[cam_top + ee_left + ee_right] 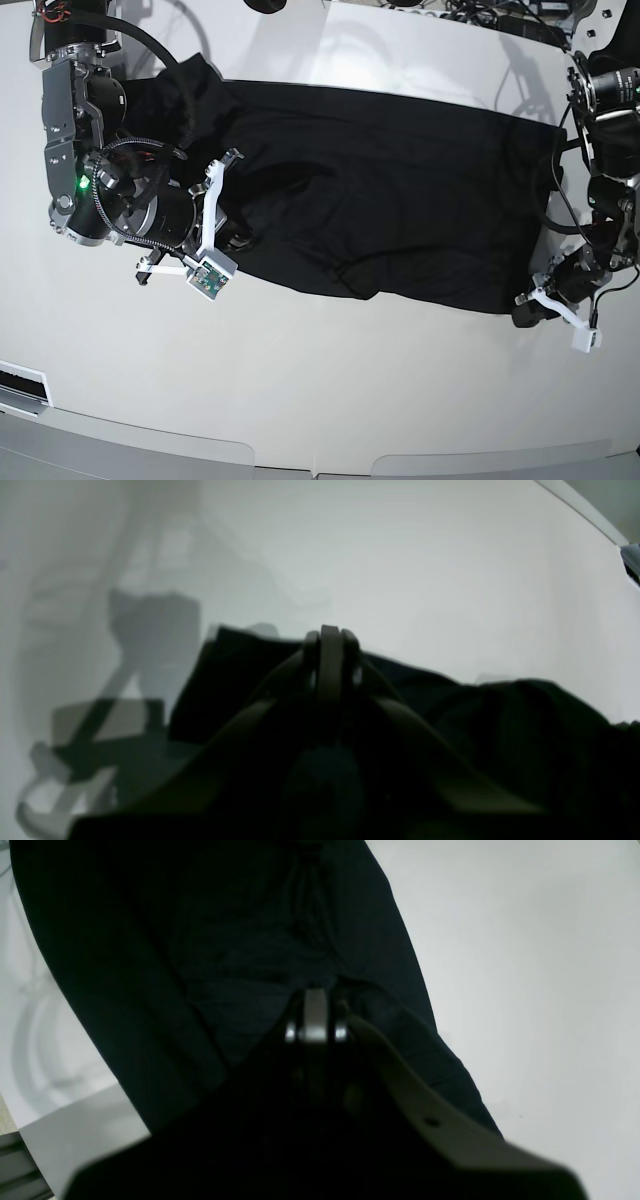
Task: Layout the t-shirt on the table in an organized manner, then fold the t-shirt properly
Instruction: 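Grasp the hem corner with the left gripper and drag it outward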
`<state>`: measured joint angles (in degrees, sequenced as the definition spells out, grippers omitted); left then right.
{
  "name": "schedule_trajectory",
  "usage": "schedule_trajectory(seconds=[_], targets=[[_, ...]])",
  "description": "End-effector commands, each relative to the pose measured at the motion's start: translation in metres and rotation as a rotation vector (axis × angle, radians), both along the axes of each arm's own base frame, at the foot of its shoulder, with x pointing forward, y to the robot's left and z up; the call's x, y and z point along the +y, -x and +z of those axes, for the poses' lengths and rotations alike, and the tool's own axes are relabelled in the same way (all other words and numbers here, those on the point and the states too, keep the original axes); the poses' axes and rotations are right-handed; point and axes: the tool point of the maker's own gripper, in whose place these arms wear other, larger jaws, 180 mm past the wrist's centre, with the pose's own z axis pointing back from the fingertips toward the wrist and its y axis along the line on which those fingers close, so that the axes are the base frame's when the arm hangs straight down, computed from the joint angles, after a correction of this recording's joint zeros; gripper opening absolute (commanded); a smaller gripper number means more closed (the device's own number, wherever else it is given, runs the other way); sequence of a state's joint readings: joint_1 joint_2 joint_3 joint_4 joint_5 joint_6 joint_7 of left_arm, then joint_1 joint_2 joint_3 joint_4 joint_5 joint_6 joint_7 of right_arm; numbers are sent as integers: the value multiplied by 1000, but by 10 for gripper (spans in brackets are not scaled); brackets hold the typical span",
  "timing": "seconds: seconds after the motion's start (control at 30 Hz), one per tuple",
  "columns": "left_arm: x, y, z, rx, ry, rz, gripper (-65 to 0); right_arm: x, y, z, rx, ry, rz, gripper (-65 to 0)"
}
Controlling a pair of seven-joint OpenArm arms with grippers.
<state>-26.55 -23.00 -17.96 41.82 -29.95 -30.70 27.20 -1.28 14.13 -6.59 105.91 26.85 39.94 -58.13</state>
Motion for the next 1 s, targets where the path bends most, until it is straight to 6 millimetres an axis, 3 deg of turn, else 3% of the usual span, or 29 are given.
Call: schedule_trajectory(seconds=[0.0,0.03,0.13,0.2,0.57,0.97], targets=[[15,-15,23,-69,-37,39,-650,1,-8,13,-43,-23,3,-650],[25,-15,19,-57,-78,80,-649,1,-8,13,-43,-23,3,-650],[44,-12,10,-28,-156,164,-419,2,-8,13,-44,-23,3,-650],[51,-9,6,-17,-165,212,-308,2,-8,13,-44,-24,3,-650],[68,24,-46,30,-174,315,-299,2,-8,13,-44,-23,3,-650],[55,-5,-19,-51,-118,279,-315,2,-8,13,-43,-23,3,-650]])
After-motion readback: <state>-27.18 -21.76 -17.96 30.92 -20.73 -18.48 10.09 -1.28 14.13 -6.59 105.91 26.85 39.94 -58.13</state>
